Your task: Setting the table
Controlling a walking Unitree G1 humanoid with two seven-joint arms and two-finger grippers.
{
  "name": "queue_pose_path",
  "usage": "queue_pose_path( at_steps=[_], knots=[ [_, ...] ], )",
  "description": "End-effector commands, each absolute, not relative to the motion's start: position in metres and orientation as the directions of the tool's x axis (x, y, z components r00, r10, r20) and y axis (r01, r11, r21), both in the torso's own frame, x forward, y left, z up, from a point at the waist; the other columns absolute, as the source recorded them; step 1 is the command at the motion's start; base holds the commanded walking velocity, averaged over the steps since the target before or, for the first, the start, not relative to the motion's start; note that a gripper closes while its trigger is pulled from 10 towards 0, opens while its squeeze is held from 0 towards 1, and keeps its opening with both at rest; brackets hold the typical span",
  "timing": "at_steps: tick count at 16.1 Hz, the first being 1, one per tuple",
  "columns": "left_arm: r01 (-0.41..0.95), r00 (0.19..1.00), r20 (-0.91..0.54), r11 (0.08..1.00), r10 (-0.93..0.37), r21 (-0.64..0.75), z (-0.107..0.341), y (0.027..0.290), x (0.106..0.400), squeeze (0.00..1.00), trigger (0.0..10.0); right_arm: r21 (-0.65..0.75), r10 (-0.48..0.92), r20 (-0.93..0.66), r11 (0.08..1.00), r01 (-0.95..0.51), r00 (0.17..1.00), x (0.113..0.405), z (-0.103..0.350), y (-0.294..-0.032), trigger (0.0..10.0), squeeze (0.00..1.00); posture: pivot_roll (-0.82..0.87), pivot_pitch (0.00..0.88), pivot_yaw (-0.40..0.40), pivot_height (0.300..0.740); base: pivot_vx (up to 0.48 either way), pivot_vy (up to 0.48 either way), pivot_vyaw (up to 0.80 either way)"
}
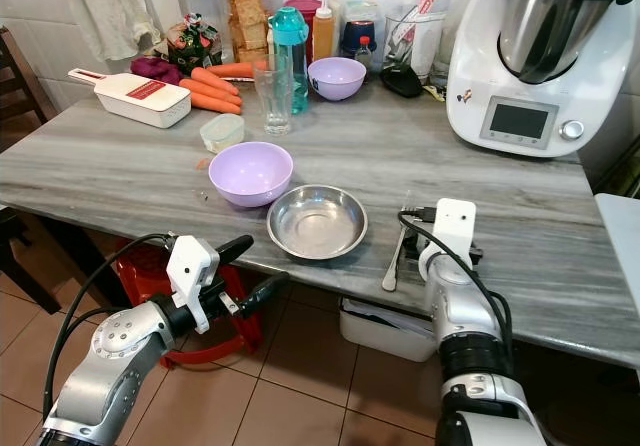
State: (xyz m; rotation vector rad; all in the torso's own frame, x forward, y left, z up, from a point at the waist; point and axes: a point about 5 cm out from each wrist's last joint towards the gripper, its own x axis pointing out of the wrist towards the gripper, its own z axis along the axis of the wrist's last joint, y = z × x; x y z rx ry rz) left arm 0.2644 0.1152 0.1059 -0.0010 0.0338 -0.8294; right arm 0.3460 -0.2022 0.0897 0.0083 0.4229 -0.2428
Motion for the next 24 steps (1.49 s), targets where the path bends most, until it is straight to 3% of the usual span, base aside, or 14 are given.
queue_pose_path(
  at_steps=[1,24],
  knots=[
    [0.749,0.662,-0.028,0.662,-0.749,-0.005,0.1075,0.1136,0.2628,0.00,10.0,-0.034,-0.174,-0.433,0.984,0.177,0.885,0.3473,0.0859,-0.1889,10.0,0.00,-0.07,0.009,0.004,0.740,0.000,0.000,0.00],
    [0.752,0.659,-0.026,0.659,-0.752,-0.002,0.1080,0.1100,0.2630,0.00,10.0,0.003,-0.129,-0.387,0.990,0.141,0.913,0.3534,0.0861,-0.1822,10.0,0.00,-0.07,0.012,0.006,0.740,0.000,0.000,0.00]
  ],
)
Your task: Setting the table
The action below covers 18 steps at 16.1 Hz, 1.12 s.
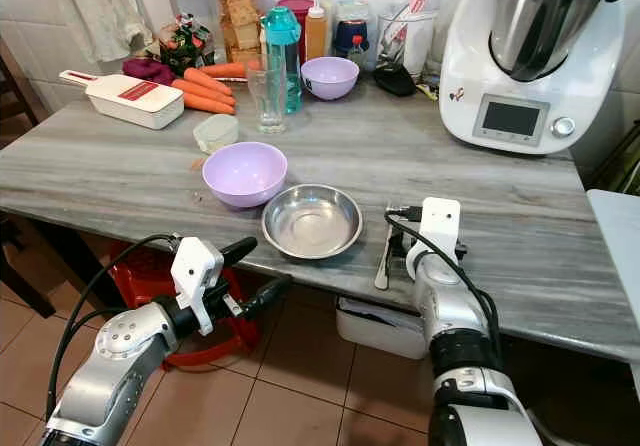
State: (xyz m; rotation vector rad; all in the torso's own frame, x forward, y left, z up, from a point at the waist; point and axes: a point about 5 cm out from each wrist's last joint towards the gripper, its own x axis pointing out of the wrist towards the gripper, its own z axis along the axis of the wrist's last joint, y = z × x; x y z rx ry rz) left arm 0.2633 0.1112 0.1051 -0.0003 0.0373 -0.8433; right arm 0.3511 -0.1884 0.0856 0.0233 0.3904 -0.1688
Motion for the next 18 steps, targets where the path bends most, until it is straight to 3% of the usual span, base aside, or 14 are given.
queue_pose_path(
  at_steps=[1,10,13,18],
  knots=[
    [0.753,0.658,-0.026,0.658,-0.753,-0.002,0.108,0.110,0.263,0.00,10.0,0.010,-0.123,-0.382,0.991,0.137,0.916,0.354,0.087,-0.181,10.0,0.00,-0.07,0.012,0.006,0.740,0.000,0.000,0.00],
    [0.750,0.661,-0.016,0.661,-0.750,-0.003,0.109,0.110,0.264,0.00,10.0,0.001,-0.212,-0.278,0.975,0.221,0.937,0.346,0.108,-0.192,10.0,0.00,-0.07,0.004,0.010,0.740,0.000,0.000,0.00],
    [0.748,0.664,0.001,0.664,-0.748,0.002,0.113,0.110,0.267,0.00,10.0,-0.018,-0.281,-0.205,0.959,0.283,0.938,0.327,0.120,-0.200,10.0,0.00,-0.08,0.000,0.009,0.740,0.000,0.000,0.00],
    [0.721,0.691,0.081,0.693,-0.718,0.000,0.128,0.112,0.269,0.00,10.0,-0.060,-0.264,-0.019,0.963,0.262,0.964,0.291,0.132,-0.201,10.0,0.00,-0.05,0.000,-0.018,0.740,0.000,0.000,0.00]
  ],
)
